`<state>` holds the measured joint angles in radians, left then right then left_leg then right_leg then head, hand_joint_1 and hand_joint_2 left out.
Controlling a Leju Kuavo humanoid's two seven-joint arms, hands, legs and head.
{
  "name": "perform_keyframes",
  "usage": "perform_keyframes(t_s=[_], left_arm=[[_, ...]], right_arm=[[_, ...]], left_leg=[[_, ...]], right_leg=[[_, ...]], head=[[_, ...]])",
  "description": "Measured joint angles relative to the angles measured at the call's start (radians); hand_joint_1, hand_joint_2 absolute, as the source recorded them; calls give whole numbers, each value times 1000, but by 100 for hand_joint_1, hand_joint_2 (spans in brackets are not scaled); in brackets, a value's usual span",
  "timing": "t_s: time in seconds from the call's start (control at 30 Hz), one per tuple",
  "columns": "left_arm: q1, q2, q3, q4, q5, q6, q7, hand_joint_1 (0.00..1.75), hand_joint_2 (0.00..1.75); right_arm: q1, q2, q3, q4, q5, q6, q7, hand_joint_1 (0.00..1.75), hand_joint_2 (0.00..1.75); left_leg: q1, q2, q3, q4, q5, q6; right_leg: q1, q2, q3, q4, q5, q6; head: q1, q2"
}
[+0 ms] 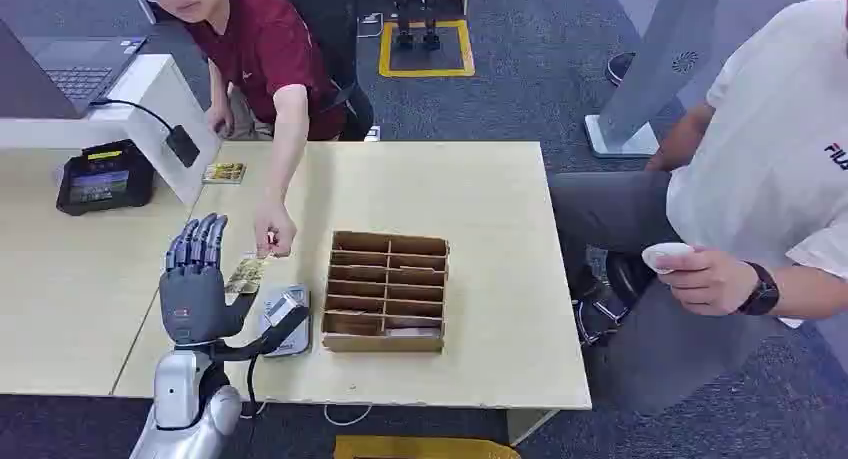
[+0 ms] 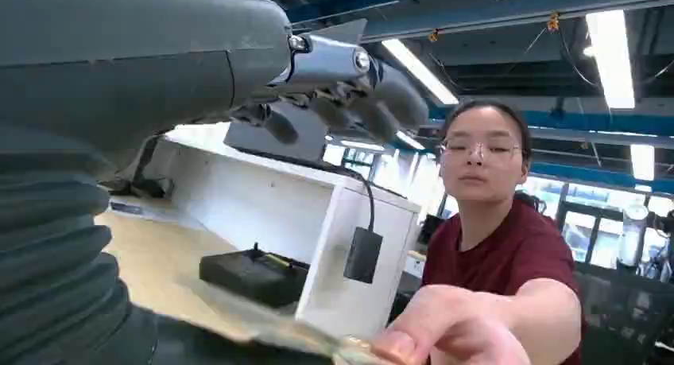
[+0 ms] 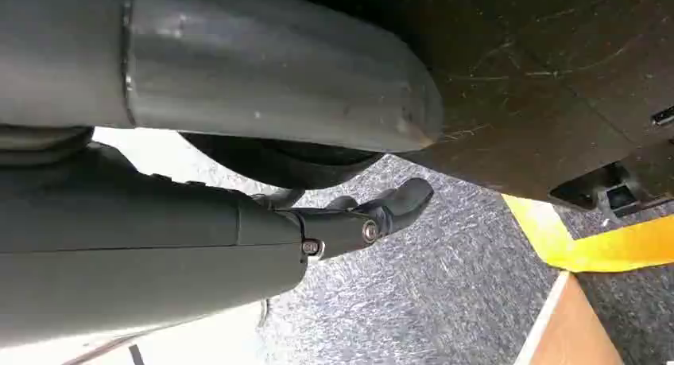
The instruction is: Pass the card to the sensor for recognition and then transmit it.
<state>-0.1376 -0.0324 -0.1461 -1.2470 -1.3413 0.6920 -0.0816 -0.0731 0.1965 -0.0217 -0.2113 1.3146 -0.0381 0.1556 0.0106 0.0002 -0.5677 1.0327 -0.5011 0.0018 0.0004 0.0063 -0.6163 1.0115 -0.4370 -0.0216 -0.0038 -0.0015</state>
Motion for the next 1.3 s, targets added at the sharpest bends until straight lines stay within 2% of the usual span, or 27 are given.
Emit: perform_keyframes(t_s=[0.17,0.23,0.4,0.47,0.53,0.63,0.7,0.77,0.83,0.97,1.0,1.1,1.3], left_arm=[[-1,5,-2,13,41,0,-36,175,175],[-1,6,-2,16,82,0,-70,175,175],[0,9,-5,18,283,0,-206,175,175],[0,10,-6,18,328,-2,-226,175,175],[-1,15,-26,18,430,-14,-244,175,175],[-1,24,-52,18,567,-85,-271,175,175],[-5,26,-62,18,617,-145,-266,175,175],[-12,27,-70,18,730,-269,-260,175,175],[-16,27,-71,18,825,-356,-254,175,175],[-24,27,-66,18,1065,-553,-193,175,175],[-24,27,-60,18,1123,-585,-179,175,175],[-27,27,-44,28,1201,-604,-145,175,175],[-35,28,-20,79,1220,-566,-115,175,175]], right_arm=[[-2,0,3,0,-2,1,0,0,0],[-2,0,6,0,-3,3,0,0,0],[-3,0,19,0,-6,5,0,0,0],[-3,0,21,0,-8,6,0,0,0],[-3,0,24,0,-12,7,0,0,0],[-3,0,26,0,-18,7,0,0,0],[-3,0,27,0,-20,7,0,0,0],[-3,0,29,0,-22,7,0,0,0],[-3,0,29,0,-23,6,0,0,0],[-3,0,36,0,-27,4,3,0,0],[-3,0,37,0,-27,4,3,0,0],[-3,0,46,0,-26,3,3,0,0],[-3,0,52,0,-30,-2,7,0,0]], left_leg=[[0,0,0,0,0,0],[0,0,0,0,0,0],[0,0,0,0,0,0],[0,0,0,0,0,0],[0,0,0,0,0,0],[0,0,0,0,0,0],[0,0,0,0,0,0],[0,0,0,0,0,0],[0,0,0,0,0,0],[0,0,0,0,0,0],[0,0,0,0,0,0],[0,0,0,0,0,0],[0,0,0,0,0,0]], right_leg=[[0,0,0,0,0,0],[0,0,0,0,0,0],[0,0,0,0,0,0],[0,0,0,0,0,0],[0,0,0,0,0,0],[0,0,0,0,0,0],[0,0,0,0,0,0],[0,0,0,0,0,0],[0,0,0,0,0,0],[0,0,0,0,0,0],[0,0,0,0,0,0],[0,0,0,0,0,0],[0,0,0,0,0,0]], head=[[0,0],[0,0],[0,0],[0,0],[0,0],[0,0],[0,0],[0,0],[0,0],[0,0],[0,0],[0,0],[0,0]])
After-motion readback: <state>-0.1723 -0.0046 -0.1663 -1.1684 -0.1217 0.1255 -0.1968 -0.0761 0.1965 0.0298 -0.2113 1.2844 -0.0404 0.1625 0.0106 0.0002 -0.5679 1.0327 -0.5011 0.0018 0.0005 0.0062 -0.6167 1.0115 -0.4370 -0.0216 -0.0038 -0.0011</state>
